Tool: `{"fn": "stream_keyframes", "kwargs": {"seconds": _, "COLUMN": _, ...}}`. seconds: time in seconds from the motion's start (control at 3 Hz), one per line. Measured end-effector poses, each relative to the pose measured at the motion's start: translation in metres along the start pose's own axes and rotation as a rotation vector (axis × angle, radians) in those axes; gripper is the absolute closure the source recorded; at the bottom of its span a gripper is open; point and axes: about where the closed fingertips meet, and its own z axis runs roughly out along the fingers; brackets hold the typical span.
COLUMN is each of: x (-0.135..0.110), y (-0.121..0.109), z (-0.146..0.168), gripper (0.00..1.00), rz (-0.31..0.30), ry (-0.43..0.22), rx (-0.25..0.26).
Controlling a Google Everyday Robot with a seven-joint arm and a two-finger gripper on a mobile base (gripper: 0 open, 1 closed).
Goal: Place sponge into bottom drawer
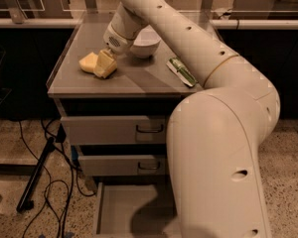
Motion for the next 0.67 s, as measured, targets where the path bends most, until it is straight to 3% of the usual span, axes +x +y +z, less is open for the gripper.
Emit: {"fn": "stream_keyframes", "kwargs": {"seconds": 0.67, "x": 0.0000, "y": 0.0000, "z": 0.0000, "gripper": 0.96, "rz": 0.000, "ry": 0.000, "rx": 0.000}}
